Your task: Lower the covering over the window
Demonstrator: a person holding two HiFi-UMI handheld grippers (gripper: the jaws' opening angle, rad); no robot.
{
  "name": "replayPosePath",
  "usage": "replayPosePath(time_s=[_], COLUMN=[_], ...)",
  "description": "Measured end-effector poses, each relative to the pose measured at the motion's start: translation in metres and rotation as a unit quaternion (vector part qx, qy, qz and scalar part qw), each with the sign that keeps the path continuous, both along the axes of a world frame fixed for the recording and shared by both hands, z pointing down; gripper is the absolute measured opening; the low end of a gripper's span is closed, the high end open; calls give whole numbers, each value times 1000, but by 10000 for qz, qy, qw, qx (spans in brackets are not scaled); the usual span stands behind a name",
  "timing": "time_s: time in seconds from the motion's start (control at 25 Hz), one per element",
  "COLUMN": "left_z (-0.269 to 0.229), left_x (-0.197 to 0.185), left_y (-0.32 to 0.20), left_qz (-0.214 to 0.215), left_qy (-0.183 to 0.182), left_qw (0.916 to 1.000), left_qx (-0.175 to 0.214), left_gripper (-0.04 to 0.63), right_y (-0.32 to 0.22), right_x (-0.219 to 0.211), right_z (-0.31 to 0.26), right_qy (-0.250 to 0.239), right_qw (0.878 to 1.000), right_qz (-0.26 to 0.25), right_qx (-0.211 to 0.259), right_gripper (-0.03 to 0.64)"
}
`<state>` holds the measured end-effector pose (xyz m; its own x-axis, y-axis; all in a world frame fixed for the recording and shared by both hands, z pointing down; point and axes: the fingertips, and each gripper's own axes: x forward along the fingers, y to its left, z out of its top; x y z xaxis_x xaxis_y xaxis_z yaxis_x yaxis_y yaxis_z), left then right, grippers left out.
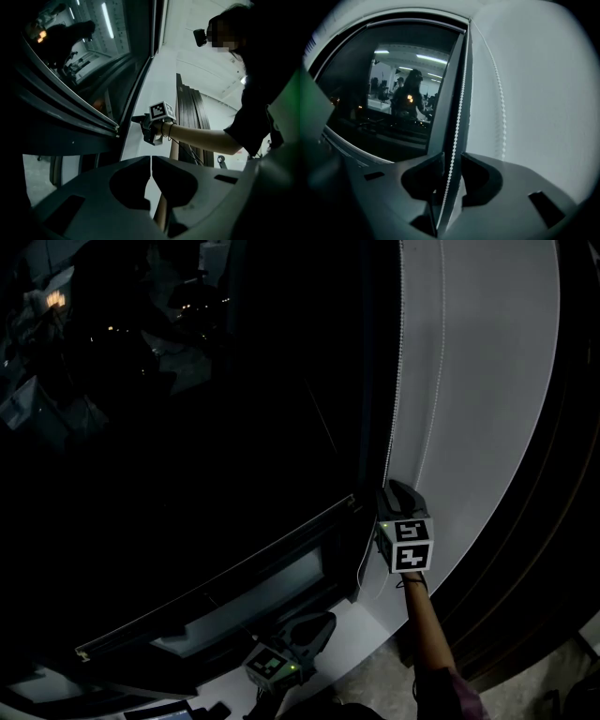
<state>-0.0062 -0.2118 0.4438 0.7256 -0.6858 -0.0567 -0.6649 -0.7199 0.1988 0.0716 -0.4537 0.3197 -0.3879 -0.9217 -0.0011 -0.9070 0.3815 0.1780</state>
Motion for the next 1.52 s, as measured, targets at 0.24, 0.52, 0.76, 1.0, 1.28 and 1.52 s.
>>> replayPosePath(time_s=[0.24, 0.52, 0.76, 1.0, 1.28, 1.52], left_z=[-8, -10, -13, -19, -48, -68], left_x=[-10, -23, -25, -20, 11, 54], left_y=[-7, -5, -6, -14, -30, -44], left_qz=[138, 187, 271, 393, 735, 1200], left_qy=[-17, -47, -64, -60, -120, -224], left_qw=[9999, 9998, 9996, 9990, 9963, 9899], left_qx=[5, 21, 102, 184, 418, 725], left_gripper=[2, 2, 2, 2, 43, 97], right_y=[-2, 20, 44, 69, 136, 190], right_x=[-5, 2, 1, -3, -12, -22], right_z=[-17, 8, 11, 77, 213, 278], right_qy=[-28, -460, -400, -503, -443, -660], right_qw=[9998, 9989, 9992, 9957, 9774, 9589], right_qz=[-136, -59, 45, -37, -104, -128], right_qx=[135, -120, -6, -778, -2066, -2757], right_gripper=[17, 15, 14, 14, 14, 12])
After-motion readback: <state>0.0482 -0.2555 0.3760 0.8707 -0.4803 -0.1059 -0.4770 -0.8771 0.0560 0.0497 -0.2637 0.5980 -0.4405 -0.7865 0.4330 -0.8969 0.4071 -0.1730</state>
